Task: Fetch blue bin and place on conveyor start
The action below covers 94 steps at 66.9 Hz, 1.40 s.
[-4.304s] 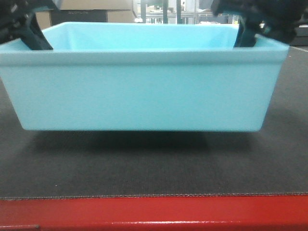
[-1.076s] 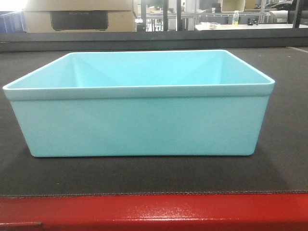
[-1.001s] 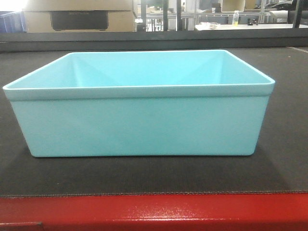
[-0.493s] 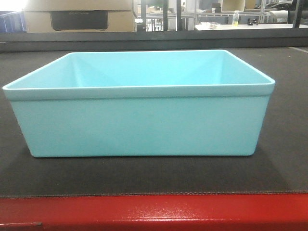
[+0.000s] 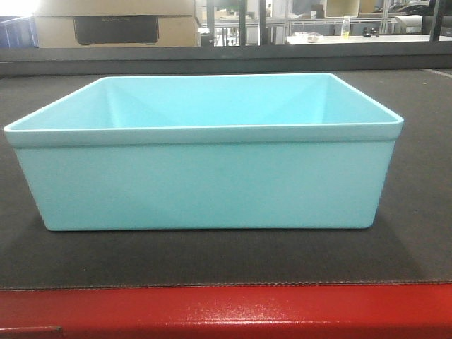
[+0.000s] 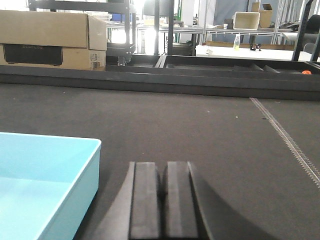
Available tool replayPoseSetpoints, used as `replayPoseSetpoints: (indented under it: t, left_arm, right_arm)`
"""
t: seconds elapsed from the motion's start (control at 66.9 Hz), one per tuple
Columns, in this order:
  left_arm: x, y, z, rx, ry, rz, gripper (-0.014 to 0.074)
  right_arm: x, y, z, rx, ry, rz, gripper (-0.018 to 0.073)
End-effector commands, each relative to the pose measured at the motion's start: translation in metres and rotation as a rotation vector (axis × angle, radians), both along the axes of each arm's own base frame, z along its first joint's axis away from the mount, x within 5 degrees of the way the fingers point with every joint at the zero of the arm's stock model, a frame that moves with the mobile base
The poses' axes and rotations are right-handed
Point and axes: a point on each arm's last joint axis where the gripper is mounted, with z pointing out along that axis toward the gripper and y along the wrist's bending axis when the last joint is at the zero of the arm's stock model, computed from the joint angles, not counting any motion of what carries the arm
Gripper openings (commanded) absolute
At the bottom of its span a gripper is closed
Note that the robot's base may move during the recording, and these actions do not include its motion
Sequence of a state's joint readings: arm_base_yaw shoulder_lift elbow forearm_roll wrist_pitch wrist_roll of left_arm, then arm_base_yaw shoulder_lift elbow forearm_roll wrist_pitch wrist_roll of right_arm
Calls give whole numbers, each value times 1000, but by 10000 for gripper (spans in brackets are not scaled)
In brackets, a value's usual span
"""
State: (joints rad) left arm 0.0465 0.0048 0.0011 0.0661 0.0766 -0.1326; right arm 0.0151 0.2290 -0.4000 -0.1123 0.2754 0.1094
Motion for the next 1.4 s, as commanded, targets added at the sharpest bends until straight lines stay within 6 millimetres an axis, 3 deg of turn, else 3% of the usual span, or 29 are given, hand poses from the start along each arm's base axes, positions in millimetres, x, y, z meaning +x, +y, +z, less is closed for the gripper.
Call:
replayPoseSetpoints:
  t: [0.0, 0.314, 0.628, 1.39]
  left_arm:
    - [0, 0, 3, 3, -26, 1, -111]
    - [0, 0, 3, 3, -26, 1, -111]
    - [0, 0, 3, 3, -26, 1, -111]
    - [0, 0, 3, 3, -26, 1, -111]
  right_arm:
    - [-1, 0, 2, -15, -27, -2, -162]
    - [1, -3, -10, 41, -69, -57, -162]
    - [-4, -6, -92, 103, -121, -109, -162]
    - [-6, -5, -97, 102, -94, -108, -162]
